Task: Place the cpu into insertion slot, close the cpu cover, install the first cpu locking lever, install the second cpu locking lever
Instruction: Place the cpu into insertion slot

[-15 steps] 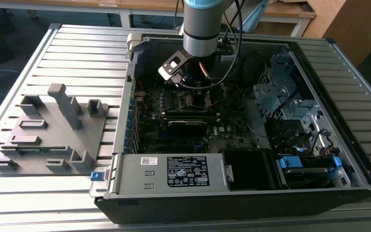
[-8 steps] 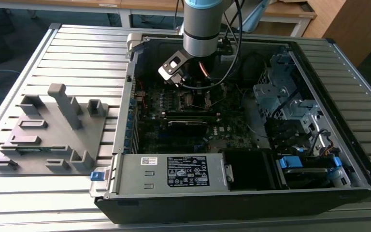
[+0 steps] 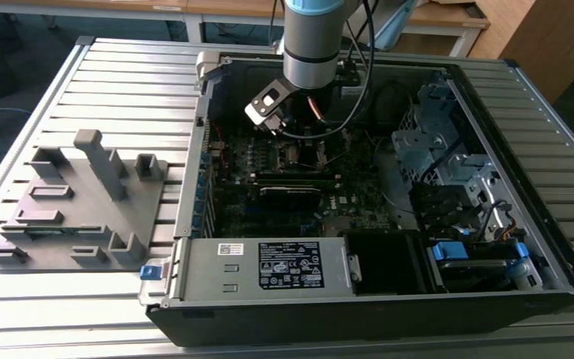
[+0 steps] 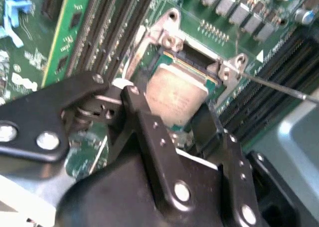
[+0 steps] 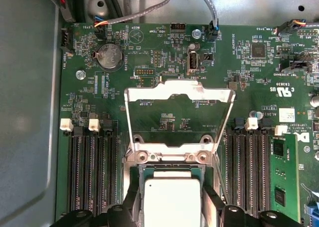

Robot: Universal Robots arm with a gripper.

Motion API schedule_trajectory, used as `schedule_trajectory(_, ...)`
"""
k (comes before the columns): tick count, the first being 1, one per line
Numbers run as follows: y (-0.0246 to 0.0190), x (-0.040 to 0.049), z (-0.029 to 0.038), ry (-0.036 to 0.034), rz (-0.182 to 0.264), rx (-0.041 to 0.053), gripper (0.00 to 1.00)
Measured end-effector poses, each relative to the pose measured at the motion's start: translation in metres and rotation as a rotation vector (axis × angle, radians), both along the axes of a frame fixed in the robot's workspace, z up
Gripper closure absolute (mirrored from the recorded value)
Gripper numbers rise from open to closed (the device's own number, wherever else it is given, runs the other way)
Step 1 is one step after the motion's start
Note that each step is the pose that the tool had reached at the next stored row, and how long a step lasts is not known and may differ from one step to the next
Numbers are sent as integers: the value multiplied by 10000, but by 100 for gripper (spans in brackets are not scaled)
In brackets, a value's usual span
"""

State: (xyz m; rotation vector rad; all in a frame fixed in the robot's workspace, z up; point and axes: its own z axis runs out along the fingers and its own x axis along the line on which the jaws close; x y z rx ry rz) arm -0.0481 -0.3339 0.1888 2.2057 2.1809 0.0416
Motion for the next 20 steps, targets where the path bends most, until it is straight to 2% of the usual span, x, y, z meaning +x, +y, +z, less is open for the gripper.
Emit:
schedule_trajectory(3,1,0,23,-2,0,4,41)
schedule_trajectory(9,0,0,188,2,0,-3,41)
schedule_trajectory(17,0,0,191,1,-1,-2,41)
schedule_trajectory(19,0,0,191,1,-1,-1,42)
schedule_trajectory(20,0,0,191,1,0,-1,49)
